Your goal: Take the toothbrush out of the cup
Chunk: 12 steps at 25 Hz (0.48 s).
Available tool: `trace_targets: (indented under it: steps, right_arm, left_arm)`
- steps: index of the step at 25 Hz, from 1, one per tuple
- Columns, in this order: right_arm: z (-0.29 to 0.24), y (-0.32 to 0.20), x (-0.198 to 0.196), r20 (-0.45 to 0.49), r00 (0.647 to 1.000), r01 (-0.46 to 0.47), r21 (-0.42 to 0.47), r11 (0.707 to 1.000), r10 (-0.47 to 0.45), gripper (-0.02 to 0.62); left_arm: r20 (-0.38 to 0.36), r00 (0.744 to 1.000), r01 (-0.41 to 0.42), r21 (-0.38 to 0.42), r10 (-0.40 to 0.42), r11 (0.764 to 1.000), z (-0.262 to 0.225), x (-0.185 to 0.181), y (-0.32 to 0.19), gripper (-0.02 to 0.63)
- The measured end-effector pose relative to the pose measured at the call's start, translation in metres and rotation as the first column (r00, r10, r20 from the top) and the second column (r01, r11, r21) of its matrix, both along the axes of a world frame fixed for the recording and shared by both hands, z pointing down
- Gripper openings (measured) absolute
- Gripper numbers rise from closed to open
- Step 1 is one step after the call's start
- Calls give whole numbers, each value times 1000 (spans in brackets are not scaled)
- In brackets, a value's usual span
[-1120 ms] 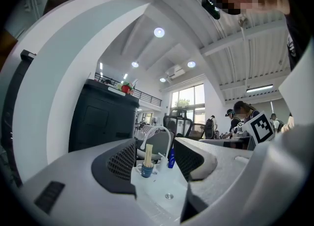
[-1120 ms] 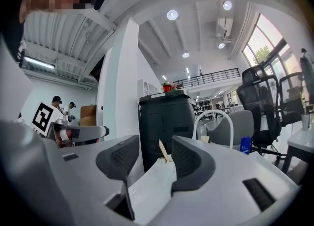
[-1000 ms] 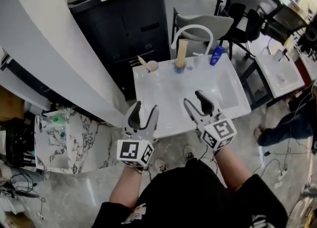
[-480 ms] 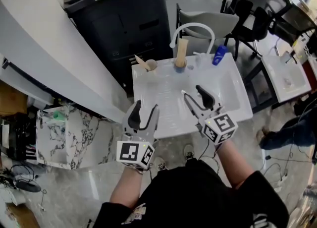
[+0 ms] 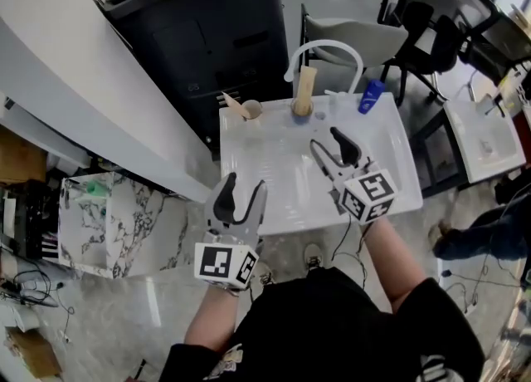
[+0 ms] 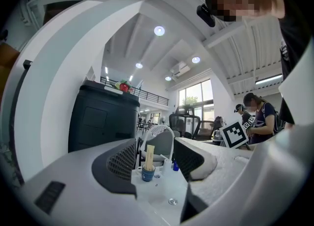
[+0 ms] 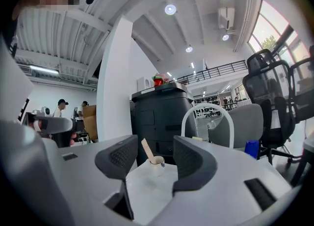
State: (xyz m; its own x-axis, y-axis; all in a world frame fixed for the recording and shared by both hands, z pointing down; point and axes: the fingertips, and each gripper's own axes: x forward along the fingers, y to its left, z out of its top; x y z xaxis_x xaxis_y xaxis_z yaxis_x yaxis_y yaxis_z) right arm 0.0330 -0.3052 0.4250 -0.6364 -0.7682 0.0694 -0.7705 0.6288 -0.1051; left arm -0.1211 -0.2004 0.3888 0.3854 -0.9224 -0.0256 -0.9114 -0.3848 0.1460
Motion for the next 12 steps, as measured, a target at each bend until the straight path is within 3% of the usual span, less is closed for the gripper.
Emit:
trace_targets:
  steps: [12]
  right_arm:
    - [27, -72, 17, 2, 1000, -8, -44, 999, 8, 222]
  left_arm:
    - [10, 999, 38, -18, -37, 999, 9, 17, -6, 226]
